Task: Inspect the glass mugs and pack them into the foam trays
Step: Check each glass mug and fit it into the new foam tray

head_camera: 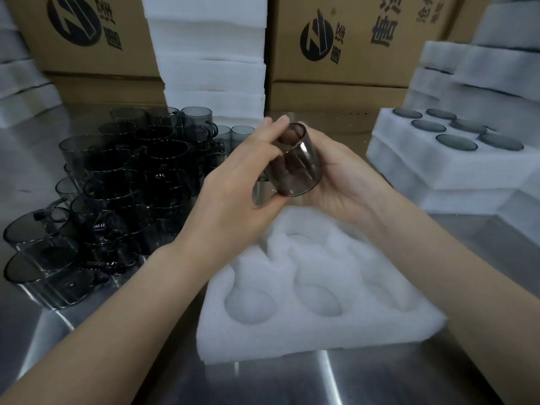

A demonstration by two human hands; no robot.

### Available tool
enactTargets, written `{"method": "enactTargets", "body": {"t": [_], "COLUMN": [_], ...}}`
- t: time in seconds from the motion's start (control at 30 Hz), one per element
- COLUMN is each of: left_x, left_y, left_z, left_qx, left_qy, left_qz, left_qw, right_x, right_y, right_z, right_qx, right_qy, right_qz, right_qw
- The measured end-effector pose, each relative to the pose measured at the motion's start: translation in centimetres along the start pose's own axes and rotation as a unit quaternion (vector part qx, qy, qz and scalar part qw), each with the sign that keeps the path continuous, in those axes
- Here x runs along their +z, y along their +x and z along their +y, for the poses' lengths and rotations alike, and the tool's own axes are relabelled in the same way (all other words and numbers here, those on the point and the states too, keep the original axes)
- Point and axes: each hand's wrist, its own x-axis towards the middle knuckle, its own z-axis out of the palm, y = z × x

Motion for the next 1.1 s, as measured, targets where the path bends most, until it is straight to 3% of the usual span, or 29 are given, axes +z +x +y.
{"method": "enactTargets", "body": {"t": [0.13, 0.23, 0.47, 0.7, 1.1], "left_x": [-0.2, -0.2, -0.3, -0.4, -0.4], "left_y": [0.0, 0.2, 0.1, 0.1, -0.1], "left_z": [0.2, 0.1, 0.4, 1.2, 0.6], "left_qx": [-0.017, -0.002, -0.039, -0.056, -0.032], "left_qy": [-0.065, -0.049, 0.032, 0.019, 0.016], "left_qz": [0.025, 0.026, -0.004, 0.024, -0.001], "left_qw": [0.997, 0.998, 0.999, 0.998, 0.999], "right_x": [-0.2, -0.5, -0.5, -0.4, -0.5], "right_y": [-0.1, -0.3, -0.5, -0.4, -0.1], "right_z": [0.3, 0.2, 0.7, 0.7, 0.7], "right_qx": [0.098, 0.117, -0.017, -0.049, -0.065], "right_qy": [0.048, 0.033, -0.035, -0.051, -0.08], "right_qz": [-0.134, -0.165, -0.027, -0.023, 0.021], "right_qw": [0.985, 0.979, 0.999, 0.997, 0.994]}}
